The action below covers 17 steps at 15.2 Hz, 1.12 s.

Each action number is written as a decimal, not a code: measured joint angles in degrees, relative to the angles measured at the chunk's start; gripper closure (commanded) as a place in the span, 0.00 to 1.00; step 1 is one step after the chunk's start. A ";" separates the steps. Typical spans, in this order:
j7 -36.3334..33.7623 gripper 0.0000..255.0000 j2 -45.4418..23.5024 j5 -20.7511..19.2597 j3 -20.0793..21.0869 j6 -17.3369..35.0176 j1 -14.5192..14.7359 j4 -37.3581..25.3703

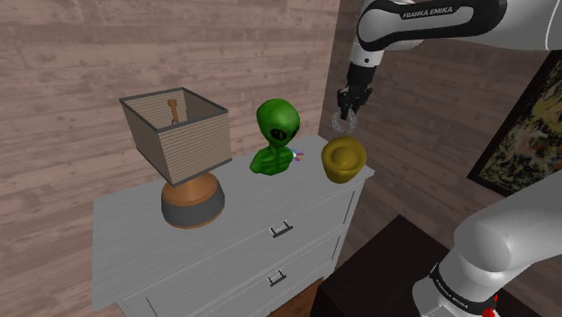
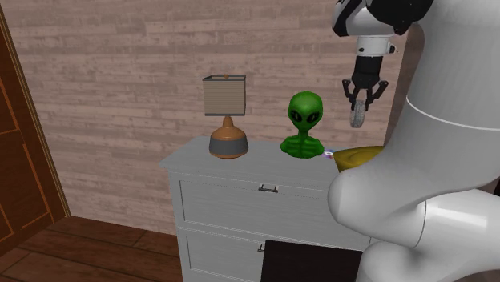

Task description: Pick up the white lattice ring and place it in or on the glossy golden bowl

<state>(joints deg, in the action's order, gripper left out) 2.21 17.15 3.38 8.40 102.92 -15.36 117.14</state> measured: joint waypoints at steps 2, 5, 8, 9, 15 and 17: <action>2.50 1.00 -0.68 -0.46 -1.68 -0.15 -1.01 -0.75; 5.71 1.00 -0.67 -0.90 -3.77 0.49 -2.23 0.04; 6.01 1.00 -0.82 -0.92 -3.89 2.27 -2.30 1.69; 6.21 1.00 -0.84 -0.93 -4.00 3.00 -2.37 2.42; 6.33 1.00 -1.12 -0.87 -3.93 7.83 -2.33 6.97; 6.35 1.00 -1.49 -0.87 -3.89 9.29 -2.32 8.06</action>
<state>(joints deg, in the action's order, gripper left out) 8.56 15.66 2.51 4.51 112.21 -17.68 125.20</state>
